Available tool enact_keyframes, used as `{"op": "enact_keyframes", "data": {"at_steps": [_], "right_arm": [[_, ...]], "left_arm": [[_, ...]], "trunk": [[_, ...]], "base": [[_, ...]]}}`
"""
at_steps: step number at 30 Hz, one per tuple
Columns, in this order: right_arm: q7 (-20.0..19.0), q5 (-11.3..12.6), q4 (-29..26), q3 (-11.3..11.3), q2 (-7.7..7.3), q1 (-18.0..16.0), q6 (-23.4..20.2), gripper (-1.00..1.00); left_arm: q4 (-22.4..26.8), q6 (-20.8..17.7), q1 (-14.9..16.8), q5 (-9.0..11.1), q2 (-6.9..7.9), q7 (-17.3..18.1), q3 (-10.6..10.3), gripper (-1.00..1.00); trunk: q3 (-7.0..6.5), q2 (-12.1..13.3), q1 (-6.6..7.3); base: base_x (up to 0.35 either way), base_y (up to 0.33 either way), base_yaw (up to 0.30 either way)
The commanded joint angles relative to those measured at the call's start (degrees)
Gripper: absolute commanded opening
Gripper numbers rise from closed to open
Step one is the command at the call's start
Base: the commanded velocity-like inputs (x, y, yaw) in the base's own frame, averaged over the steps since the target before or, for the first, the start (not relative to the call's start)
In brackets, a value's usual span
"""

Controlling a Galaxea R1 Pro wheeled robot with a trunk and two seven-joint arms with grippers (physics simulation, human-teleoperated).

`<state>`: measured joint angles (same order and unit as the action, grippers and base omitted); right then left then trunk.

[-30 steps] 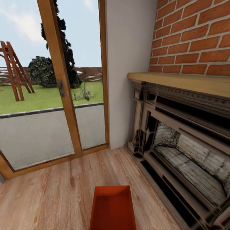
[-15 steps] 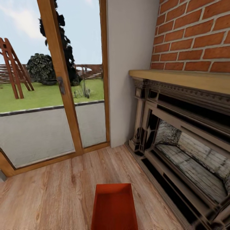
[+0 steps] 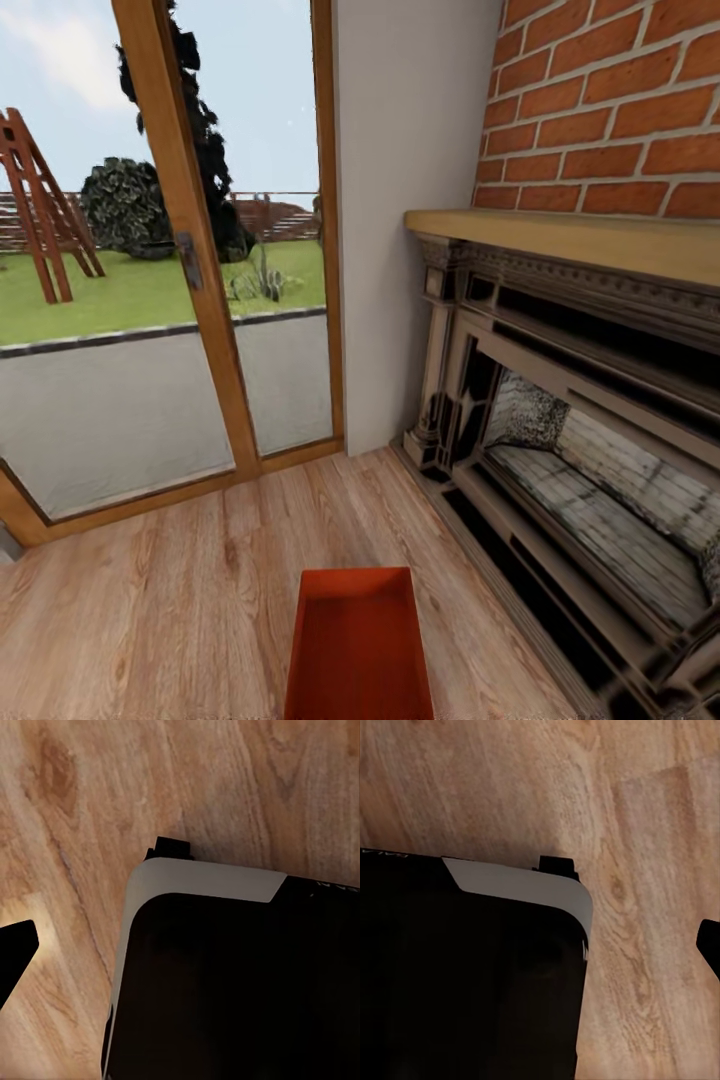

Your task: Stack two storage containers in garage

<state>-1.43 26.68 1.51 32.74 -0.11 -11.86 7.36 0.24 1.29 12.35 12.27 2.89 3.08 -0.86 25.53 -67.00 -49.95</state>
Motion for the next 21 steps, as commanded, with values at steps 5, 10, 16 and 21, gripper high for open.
{"op": "enact_keyframes", "data": {"at_steps": [5,10,16,21], "right_arm": [[-0.2,0.6,0.2,0.5,-0.03,-0.1,0.3,1.00],[-0.2,0.6,0.2,0.5,-0.08,-0.1,0.3,1.00],[-0.2,0.6,0.2,0.5,-0.07,-0.1,0.3,1.00],[-0.2,0.7,0.2,0.5,-0.06,-0.1,0.3,1.00]], "left_arm": [[-0.1,0.1,0.0,0.5,0.01,0.3,-0.1,1.00],[-0.1,0.1,0.0,0.5,0.01,0.3,-0.1,1.00],[-0.1,0.1,0.0,0.5,0.01,0.3,-0.1,1.00],[-0.1,0.1,0.0,0.5,0.01,0.3,-0.1,1.00]], "trunk": [[0.48,0.0,0.00],[0.93,0.0,0.00],[1.49,0.0,0.00],[1.95,0.0,0.00]], "base": [[0.000,0.000,0.000],[0.000,0.000,0.000],[0.000,0.000,0.000],[0.000,0.000,0.000]]}}
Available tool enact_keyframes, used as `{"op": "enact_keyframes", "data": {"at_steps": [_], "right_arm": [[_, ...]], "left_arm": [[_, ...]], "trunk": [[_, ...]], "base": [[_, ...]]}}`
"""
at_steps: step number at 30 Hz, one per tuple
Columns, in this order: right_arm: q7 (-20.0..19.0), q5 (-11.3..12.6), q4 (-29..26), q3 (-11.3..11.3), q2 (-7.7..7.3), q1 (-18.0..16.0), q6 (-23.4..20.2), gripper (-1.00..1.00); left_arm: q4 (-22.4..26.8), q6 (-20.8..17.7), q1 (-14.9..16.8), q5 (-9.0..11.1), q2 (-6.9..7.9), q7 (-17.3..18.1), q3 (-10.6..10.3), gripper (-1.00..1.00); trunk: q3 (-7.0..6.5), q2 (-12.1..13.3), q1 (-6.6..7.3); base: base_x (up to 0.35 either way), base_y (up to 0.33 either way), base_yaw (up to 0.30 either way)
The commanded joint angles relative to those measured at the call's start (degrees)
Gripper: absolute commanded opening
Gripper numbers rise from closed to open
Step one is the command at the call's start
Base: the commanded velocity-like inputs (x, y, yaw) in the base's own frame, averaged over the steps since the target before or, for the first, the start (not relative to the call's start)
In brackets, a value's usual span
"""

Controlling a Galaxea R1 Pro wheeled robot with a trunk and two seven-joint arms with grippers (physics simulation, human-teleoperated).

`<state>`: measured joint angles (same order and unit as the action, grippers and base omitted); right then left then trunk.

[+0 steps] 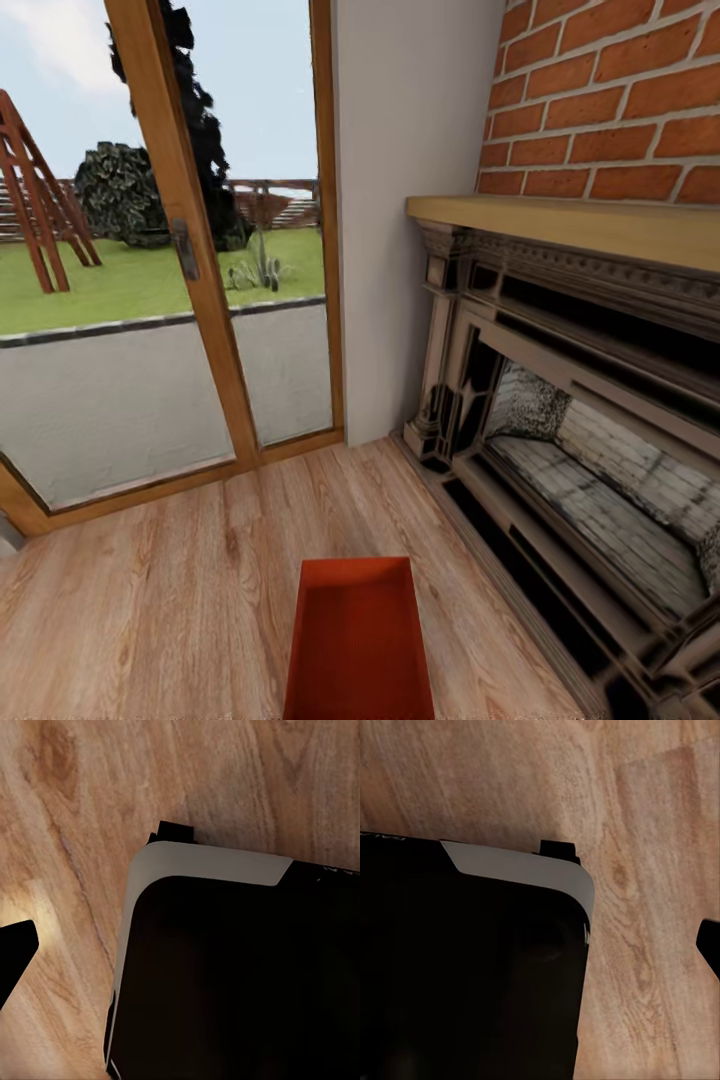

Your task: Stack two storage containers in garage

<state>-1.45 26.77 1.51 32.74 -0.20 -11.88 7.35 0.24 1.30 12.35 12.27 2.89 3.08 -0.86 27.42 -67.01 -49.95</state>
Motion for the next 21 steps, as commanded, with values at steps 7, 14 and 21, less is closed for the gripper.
{"op": "enact_keyframes", "data": {"at_steps": [7,14,21], "right_arm": [[-0.1,0.6,0.2,0.5,0.03,0.0,0.3,1.00],[-0.2,0.6,0.2,0.5,0.03,-0.1,0.3,1.00],[-0.1,0.6,0.2,0.5,0.03,-0.1,0.3,1.00]], "left_arm": [[-0.1,0.1,0.0,0.5,0.01,0.3,-0.1,1.00],[-0.1,0.1,0.0,0.5,0.01,0.3,-0.1,1.00],[-0.1,0.1,0.1,0.5,0.01,0.3,-0.1,1.00]], "trunk": [[0.70,0.0,0.00],[1.35,0.0,0.00],[2.00,0.0,0.00]], "base": [[0.000,0.000,0.000],[0.000,0.000,0.000],[0.000,0.000,0.000]]}}
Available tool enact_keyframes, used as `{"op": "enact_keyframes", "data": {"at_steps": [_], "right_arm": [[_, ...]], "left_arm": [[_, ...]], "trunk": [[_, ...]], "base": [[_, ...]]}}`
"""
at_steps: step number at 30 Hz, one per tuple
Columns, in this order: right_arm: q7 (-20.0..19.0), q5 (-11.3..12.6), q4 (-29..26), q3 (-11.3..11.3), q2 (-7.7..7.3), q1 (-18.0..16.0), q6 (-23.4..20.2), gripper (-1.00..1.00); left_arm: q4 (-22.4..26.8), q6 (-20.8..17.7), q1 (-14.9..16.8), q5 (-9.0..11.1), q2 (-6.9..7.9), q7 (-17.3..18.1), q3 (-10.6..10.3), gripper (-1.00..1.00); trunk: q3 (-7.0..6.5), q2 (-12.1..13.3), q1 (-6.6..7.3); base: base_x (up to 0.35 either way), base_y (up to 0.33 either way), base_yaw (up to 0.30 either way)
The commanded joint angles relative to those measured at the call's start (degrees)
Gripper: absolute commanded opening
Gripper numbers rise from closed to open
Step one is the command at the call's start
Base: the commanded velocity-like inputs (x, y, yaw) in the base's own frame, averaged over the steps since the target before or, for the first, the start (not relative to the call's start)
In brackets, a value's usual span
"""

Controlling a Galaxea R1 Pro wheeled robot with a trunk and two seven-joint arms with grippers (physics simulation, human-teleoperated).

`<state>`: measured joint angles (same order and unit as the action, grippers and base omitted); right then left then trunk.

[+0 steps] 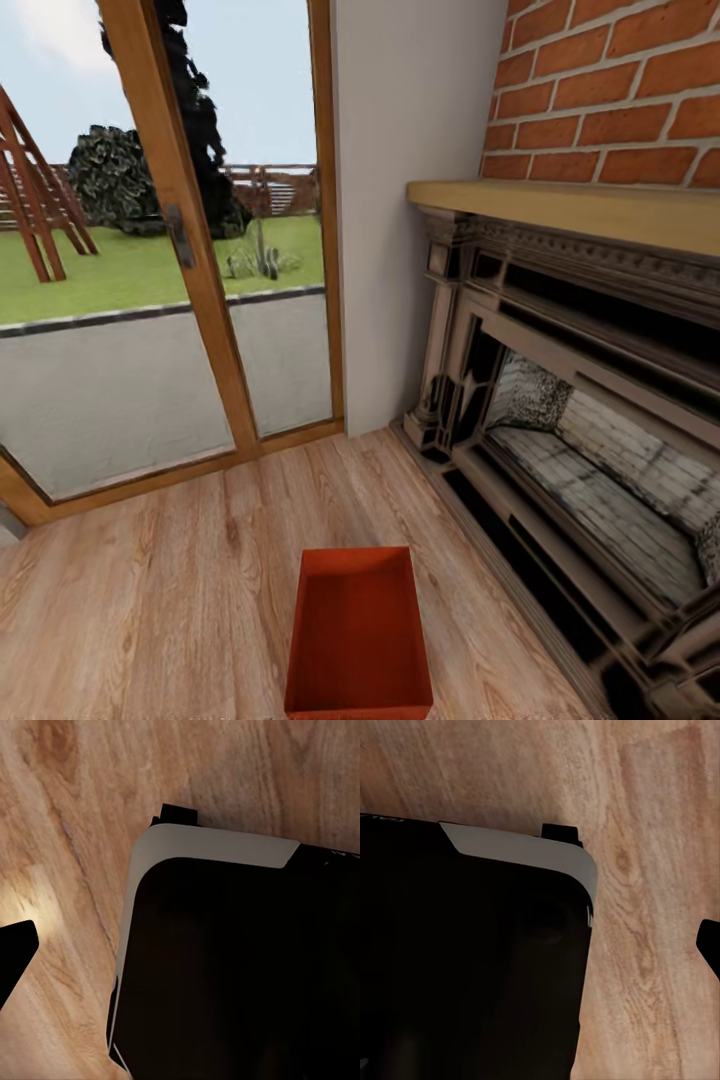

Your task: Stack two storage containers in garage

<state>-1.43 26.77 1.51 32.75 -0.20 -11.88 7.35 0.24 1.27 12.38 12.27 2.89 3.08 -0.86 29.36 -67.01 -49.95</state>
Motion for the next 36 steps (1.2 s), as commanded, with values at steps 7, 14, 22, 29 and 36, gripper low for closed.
{"op": "enact_keyframes", "data": {"at_steps": [7,14,22,29,36], "right_arm": [[-0.2,0.6,0.2,0.5,0.03,-0.1,0.3,1.00],[-0.2,0.6,0.2,0.5,0.06,0.0,0.3,1.00],[-0.2,0.6,0.2,0.5,0.03,-0.1,0.3,1.00],[-0.1,0.6,0.2,0.5,0.03,0.0,0.3,1.00],[-0.1,0.6,0.2,0.5,0.03,0.0,0.3,1.00]], "left_arm": [[-0.1,0.2,0.0,0.5,0.06,0.3,-0.1,1.00],[-0.1,0.2,0.0,0.5,0.09,0.3,-0.1,1.00],[-0.1,0.2,0.0,0.5,0.04,0.3,-0.1,1.00],[-0.1,0.2,0.0,0.5,0.06,0.3,-0.1,1.00],[-0.1,0.2,0.0,0.5,0.10,0.3,-0.1,1.00]], "trunk": [[0.70,0.0,0.00],[1.35,0.0,0.00],[2.09,0.0,0.00],[2.73,0.0,0.00],[3.38,0.0,0.00]], "base": [[0.000,0.000,0.000],[0.000,0.000,0.000],[0.000,0.000,0.000],[0.000,0.000,0.000],[0.000,0.000,0.000]]}}
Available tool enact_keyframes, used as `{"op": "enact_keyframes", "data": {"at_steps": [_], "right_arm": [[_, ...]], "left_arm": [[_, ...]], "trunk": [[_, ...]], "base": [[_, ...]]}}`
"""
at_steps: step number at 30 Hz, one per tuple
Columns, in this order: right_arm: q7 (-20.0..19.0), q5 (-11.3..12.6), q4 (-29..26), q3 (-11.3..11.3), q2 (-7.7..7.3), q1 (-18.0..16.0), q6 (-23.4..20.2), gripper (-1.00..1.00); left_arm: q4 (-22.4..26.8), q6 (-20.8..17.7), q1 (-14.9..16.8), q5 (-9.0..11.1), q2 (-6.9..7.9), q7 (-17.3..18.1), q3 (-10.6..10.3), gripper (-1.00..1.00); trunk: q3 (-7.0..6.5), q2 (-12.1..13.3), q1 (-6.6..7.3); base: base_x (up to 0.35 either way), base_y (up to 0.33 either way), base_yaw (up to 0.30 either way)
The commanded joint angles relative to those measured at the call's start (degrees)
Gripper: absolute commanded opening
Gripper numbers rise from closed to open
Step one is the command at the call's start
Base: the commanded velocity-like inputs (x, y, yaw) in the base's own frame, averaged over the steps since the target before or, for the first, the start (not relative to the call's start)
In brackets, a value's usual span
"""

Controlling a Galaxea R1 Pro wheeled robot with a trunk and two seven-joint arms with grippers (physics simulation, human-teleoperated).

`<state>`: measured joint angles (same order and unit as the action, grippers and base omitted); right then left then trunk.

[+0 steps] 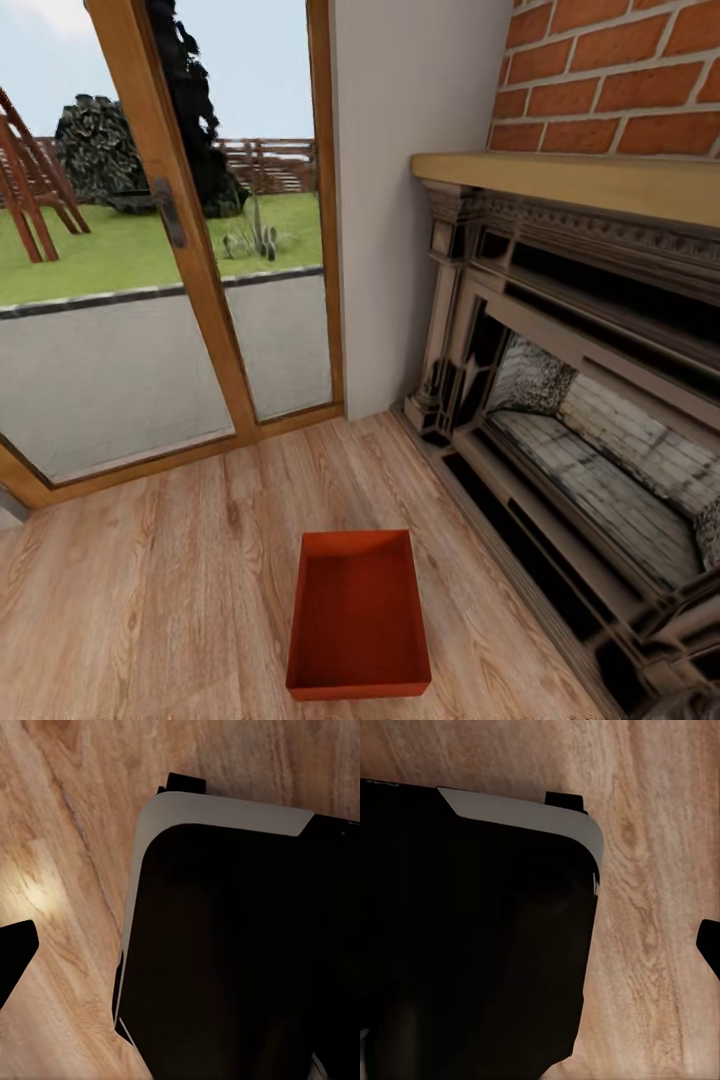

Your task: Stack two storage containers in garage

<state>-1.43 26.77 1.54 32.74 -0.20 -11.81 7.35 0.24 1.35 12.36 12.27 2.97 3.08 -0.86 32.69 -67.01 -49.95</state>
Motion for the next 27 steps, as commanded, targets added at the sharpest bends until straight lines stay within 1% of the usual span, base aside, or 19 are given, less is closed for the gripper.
{"op": "enact_keyframes", "data": {"at_steps": [1,27], "right_arm": [[-0.2,0.6,0.2,0.5,0.03,-0.1,0.3,1.00],[-0.2,0.6,0.2,0.5,-0.06,-0.1,0.3,1.00]], "left_arm": [[-0.1,0.1,0.0,0.5,0.01,0.3,-0.1,1.00],[-0.1,0.1,0.0,0.5,0.02,0.3,-0.1,1.00]], "trunk": [[0.14,0.0,0.00],[2.54,0.0,0.00]], "base": [[0.000,0.000,0.000],[0.000,0.000,0.000]]}}
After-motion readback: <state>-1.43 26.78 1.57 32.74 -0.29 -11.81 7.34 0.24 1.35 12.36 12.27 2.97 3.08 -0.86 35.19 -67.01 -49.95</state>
